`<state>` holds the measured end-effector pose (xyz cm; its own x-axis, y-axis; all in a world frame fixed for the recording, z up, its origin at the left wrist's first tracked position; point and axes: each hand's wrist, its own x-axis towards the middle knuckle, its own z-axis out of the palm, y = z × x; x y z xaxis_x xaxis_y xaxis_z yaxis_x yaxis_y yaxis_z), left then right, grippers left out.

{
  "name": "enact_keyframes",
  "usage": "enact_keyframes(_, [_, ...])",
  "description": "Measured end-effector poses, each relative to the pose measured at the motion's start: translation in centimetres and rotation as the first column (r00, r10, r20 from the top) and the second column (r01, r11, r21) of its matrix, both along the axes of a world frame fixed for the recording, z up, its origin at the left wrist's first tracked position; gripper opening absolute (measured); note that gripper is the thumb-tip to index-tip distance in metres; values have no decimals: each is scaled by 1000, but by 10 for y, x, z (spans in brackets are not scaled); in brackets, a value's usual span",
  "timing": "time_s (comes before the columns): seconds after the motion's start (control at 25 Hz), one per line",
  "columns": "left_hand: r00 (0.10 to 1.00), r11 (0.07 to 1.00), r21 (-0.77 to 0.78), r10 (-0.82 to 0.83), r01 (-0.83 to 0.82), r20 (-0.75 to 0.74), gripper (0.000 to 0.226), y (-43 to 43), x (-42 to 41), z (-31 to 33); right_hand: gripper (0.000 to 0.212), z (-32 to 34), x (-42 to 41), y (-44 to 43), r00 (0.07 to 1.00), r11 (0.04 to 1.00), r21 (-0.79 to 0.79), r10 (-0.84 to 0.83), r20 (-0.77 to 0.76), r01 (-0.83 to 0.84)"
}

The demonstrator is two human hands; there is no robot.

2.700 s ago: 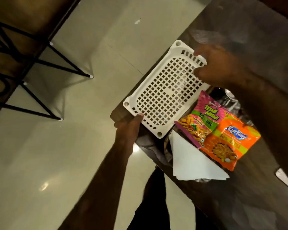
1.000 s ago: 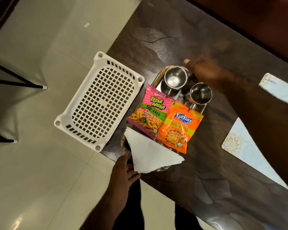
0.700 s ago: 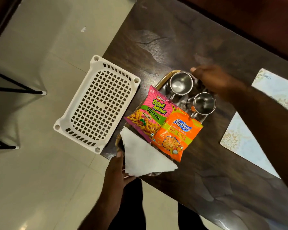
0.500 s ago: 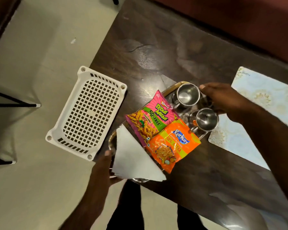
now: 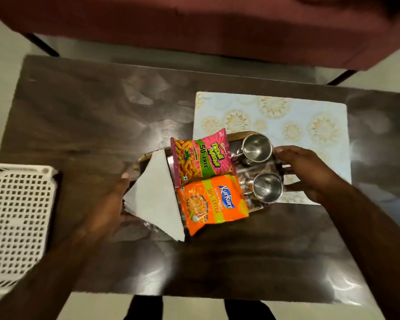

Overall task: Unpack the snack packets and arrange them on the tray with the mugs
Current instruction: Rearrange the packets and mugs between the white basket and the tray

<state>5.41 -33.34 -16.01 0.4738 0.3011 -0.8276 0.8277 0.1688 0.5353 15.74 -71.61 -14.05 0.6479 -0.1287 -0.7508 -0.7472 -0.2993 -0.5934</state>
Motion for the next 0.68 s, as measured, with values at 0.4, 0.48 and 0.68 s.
enact_keyframes(0.4, [977,976,53,-213,212,25,48,-139,121,-28,19,-21,29,-141,969,969,10,-245,-21,245])
enact_keyframes(0.48, [972,971,62,-235,233,25,48,-152,135,-29,30,-27,36,-152,969,969,19,-246,-26,247])
enact_keyframes(0.68, [967,961,109,-256,254,12,45,-167,156,-35,22,-37,56,-165,955,955,15,-296,-27,297])
